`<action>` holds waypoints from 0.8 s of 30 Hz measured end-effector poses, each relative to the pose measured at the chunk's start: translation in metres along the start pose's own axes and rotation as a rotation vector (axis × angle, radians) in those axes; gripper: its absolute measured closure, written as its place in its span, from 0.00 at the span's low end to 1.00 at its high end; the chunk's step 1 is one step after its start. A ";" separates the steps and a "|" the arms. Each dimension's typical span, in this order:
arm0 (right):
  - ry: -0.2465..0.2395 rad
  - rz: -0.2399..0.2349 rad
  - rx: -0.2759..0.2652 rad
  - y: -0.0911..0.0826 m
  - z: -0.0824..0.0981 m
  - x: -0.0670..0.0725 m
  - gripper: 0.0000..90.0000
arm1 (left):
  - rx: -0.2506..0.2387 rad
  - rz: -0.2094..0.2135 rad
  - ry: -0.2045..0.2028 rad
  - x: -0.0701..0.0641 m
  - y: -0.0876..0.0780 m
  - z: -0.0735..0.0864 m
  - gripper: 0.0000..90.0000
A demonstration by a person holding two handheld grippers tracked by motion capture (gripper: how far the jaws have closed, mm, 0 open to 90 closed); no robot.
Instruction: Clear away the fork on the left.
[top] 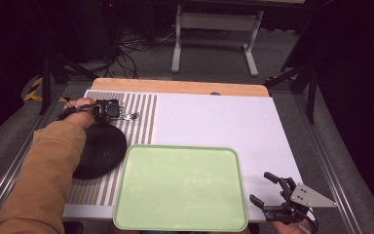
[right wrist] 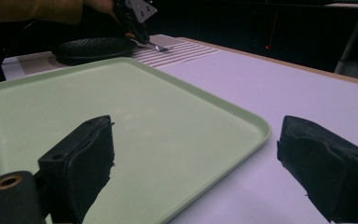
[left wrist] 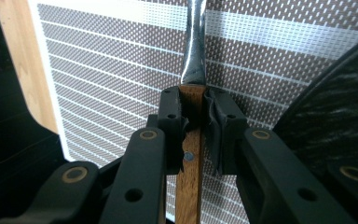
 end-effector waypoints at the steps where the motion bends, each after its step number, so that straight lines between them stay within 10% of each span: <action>1: 0.000 0.000 0.000 0.000 0.000 0.000 0.12 | 0.003 -0.001 -0.007 0.000 -0.002 0.000 0.86; 24: -0.012 -0.007 -0.006 0.004 -0.004 -0.001 0.12 | -0.038 -0.160 -0.058 -0.005 -0.067 -0.005 0.86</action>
Point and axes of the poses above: each handheld gripper's, and its own axes: y roughly forward along the jaws, z roughly out of its underside, x roughly to its left, the point moved 6 cm from there along y, roughly forward along the jaws, and after that the axes turned 4 degrees about y, right-handed, at the moved point
